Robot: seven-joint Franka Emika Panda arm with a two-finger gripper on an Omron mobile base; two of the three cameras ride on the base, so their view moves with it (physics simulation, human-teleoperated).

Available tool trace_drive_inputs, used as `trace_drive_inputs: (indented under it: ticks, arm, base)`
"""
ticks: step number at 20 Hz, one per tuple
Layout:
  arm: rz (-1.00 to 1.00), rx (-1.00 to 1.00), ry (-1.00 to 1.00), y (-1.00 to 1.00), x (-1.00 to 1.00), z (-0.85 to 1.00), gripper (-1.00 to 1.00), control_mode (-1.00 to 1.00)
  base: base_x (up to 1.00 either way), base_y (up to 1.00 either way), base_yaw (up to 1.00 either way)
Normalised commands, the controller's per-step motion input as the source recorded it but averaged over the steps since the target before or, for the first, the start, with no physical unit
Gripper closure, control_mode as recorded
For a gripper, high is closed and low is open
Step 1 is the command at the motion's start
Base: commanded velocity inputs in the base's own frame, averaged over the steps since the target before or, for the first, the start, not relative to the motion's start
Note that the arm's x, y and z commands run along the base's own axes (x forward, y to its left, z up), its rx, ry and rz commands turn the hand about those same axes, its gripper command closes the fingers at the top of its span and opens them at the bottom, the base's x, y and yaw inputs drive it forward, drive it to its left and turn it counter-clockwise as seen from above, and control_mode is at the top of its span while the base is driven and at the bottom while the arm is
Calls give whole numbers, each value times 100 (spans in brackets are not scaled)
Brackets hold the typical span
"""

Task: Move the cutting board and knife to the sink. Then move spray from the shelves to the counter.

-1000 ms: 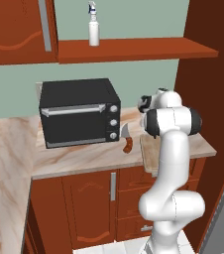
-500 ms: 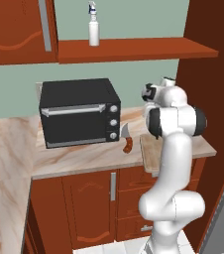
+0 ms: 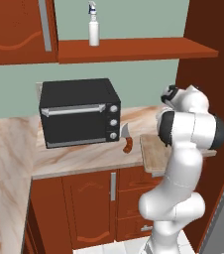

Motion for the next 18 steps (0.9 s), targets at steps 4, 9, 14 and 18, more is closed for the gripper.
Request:
trace_drive_inputs:
  ticks: [4,9,14,18]
  arm:
    - [-16,12,-21,-2,-100,26,-100,-100]
    - [-17,8,-15,0,-100,59,-100,-100]
    - [-18,7,-3,0,-100,39,-100,-100]
    - [-20,16,0,-5,-100,3,-100,-100]
  base:
    - [0,0,0]
    - [0,0,0]
    - [0,0,0]
    - [0,0,0]
